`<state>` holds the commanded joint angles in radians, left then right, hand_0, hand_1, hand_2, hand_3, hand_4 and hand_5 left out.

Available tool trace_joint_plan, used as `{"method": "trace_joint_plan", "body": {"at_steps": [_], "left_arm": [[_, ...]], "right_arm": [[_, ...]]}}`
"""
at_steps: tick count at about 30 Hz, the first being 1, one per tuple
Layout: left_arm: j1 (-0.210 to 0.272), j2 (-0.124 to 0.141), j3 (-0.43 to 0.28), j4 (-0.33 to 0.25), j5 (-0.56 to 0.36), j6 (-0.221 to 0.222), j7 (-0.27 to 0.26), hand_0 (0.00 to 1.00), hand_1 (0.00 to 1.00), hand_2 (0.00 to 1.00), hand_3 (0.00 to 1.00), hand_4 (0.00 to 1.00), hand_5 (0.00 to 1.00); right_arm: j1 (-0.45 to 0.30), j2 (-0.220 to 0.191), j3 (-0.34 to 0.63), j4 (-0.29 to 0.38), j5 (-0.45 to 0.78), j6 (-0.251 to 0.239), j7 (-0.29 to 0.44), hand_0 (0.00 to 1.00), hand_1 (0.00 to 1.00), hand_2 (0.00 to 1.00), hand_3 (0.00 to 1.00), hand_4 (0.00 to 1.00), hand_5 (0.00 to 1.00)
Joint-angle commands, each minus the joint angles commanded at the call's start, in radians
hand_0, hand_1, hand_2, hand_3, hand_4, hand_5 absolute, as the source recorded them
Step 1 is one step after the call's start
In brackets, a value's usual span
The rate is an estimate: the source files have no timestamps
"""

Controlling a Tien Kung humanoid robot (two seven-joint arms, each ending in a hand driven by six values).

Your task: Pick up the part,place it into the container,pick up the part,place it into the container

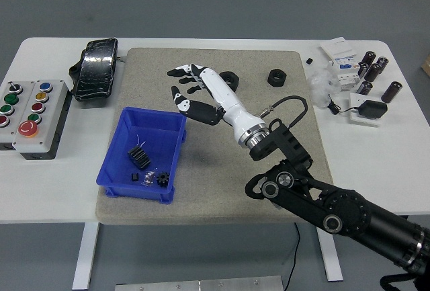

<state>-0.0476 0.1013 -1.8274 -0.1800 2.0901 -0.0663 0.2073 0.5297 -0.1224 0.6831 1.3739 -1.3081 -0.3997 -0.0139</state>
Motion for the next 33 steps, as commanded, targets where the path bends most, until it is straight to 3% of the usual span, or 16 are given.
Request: {"method": "trace_joint_plan", "body": {"at_steps": [2,3,5,10,13,14,15,19,20,29,31,33], "left_arm": [[0.004,0.0,0.003,0.0,-0.007,0.002,-0.001,0.656,0.599,0.558,0.621,0.651,0.453],[0.006,-0.001,0.003,0.0,-0.009,0.003,-0.001,0.656,0.599,0.558,0.622,0.649,0.451],[0.011,-0.001,-0.001,0.0,-0.008,0.005,-0.001,0.656,0.599,0.558,0.622,0.649,0.451],[0.024,-0.002,-0.015,0.0,0.002,0.011,0.001,0.655,0.599,0.558,0.622,0.648,0.449],[0.026,-0.003,-0.018,0.0,0.007,0.011,0.001,0.655,0.599,0.558,0.622,0.648,0.449],[0.025,-0.003,-0.016,0.0,0.005,0.01,-0.001,0.656,0.599,0.558,0.621,0.647,0.45],[0.024,-0.003,-0.013,0.0,0.004,0.01,-0.002,0.656,0.599,0.558,0.621,0.647,0.45],[0.012,0.001,-0.009,0.0,0.004,0.005,-0.007,0.656,0.599,0.558,0.621,0.647,0.45],[0.009,0.002,-0.007,0.0,0.004,0.004,-0.008,0.656,0.599,0.558,0.621,0.648,0.45],[0.005,0.011,-0.016,0.0,0.024,-0.001,-0.01,0.656,0.599,0.558,0.62,0.648,0.446],[0.008,0.014,-0.024,0.0,0.034,-0.001,-0.009,0.656,0.599,0.558,0.62,0.648,0.446],[0.011,0.016,-0.028,0.0,0.039,-0.001,-0.009,0.656,0.599,0.558,0.621,0.651,0.44]], "right_arm": [[-0.067,-0.024,0.075,0.01,0.083,0.041,0.058,0.563,0.642,0.66,0.676,0.509,0.216],[-0.096,-0.036,0.107,0.024,0.111,0.026,0.082,0.612,0.645,0.662,0.672,0.558,0.205],[-0.163,-0.062,0.172,0.068,0.093,-0.032,0.119,0.612,0.645,0.662,0.672,0.558,0.205],[-0.331,-0.069,0.329,0.184,-0.096,-0.187,-0.022,0.656,0.688,0.68,0.677,0.508,0.246],[-0.404,-0.055,0.412,0.203,-0.209,-0.246,-0.125,0.656,0.688,0.68,0.677,0.508,0.246],[-0.424,-0.056,0.438,0.201,-0.25,-0.246,-0.133,0.673,0.69,0.709,0.697,0.779,0.406],[-0.435,-0.057,0.459,0.198,-0.277,-0.243,-0.111,0.673,0.69,0.709,0.697,0.779,0.406],[-0.437,-0.047,0.5,0.15,-0.156,-0.158,0.042,0.673,0.69,0.709,0.697,0.779,0.406],[-0.435,-0.04,0.496,0.139,-0.12,-0.135,0.078,0.671,0.678,0.69,0.693,0.852,0.548],[-0.437,-0.015,0.384,0.068,0.228,0.097,0.413,0.67,0.679,0.69,0.689,0.865,0.58],[-0.449,-0.011,0.375,0.062,0.303,0.129,0.47,0.67,0.679,0.69,0.689,0.865,0.58],[-0.464,-0.004,0.375,0.058,0.379,0.126,0.517,0.669,0.678,0.689,0.684,0.868,0.595]]}}
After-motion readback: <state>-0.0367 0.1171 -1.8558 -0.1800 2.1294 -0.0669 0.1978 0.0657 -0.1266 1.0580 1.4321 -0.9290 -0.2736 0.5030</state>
